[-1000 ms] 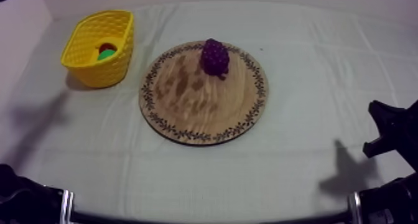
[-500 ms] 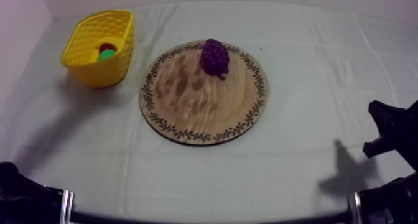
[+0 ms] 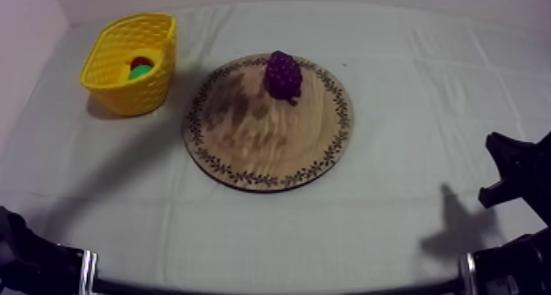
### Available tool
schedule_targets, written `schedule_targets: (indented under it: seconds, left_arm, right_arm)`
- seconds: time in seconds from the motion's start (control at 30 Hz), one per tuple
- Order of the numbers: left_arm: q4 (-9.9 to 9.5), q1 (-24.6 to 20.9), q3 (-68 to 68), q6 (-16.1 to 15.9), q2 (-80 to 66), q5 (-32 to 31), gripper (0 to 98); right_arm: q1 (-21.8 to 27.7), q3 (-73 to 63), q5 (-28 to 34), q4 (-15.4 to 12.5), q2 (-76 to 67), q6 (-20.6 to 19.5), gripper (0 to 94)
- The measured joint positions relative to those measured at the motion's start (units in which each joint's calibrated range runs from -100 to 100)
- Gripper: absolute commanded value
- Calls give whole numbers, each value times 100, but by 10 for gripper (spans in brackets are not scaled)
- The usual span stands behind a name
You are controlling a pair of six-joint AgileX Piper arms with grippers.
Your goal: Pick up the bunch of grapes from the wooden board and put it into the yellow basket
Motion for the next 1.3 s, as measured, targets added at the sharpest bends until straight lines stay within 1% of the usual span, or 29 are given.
schedule_targets:
  seconds: [0.27, 0.3, 0.37, 0.43, 0.5, 0.6, 0.67, 0.7, 0.77, 0.83, 0.93, 1.3]
  left_arm:
    - [-68, 4, -986, 52, 1168, 32, 1]
    - [-72, -1, -1060, 36, 1272, 23, 14]
    - [-64, -28, -1165, -31, 1433, 23, 76]
    - [-41, -56, -1221, -83, 1526, 34, 185]
    - [-41, -74, -1230, -70, 1566, 34, 347]
    - [-41, -96, -1205, -3, 1580, 45, 628]
    - [-26, -129, -1161, 24, 1580, 54, 776]
    - [-19, -147, -1142, 28, 1586, 70, 830]
    - [26, -189, -1116, 3, 1580, 98, 898]
    - [66, -212, -1081, -1, 1568, 138, 932]
    - [143, -240, -1012, -5, 1553, 209, 954]
    - [414, -301, -739, 2, 1730, 255, 965]
  right_arm:
    - [0, 0, 0, 0, 0, 0, 4]
    - [0, 0, 0, 0, 0, 0, 4]
    - [0, 0, 0, 0, 0, 0, 4]
    - [0, 0, 0, 0, 0, 0, 4]
    - [0, 0, 0, 0, 0, 0, 4]
    - [0, 0, 0, 0, 0, 0, 4]
    - [0, 0, 0, 0, 0, 0, 4]
    - [0, 0, 0, 0, 0, 0, 4]
    - [0, 0, 0, 0, 0, 0, 4]
    - [0, 0, 0, 0, 0, 0, 4]
    - [0, 0, 0, 0, 0, 0, 4]
    - [0, 0, 0, 0, 0, 0, 4]
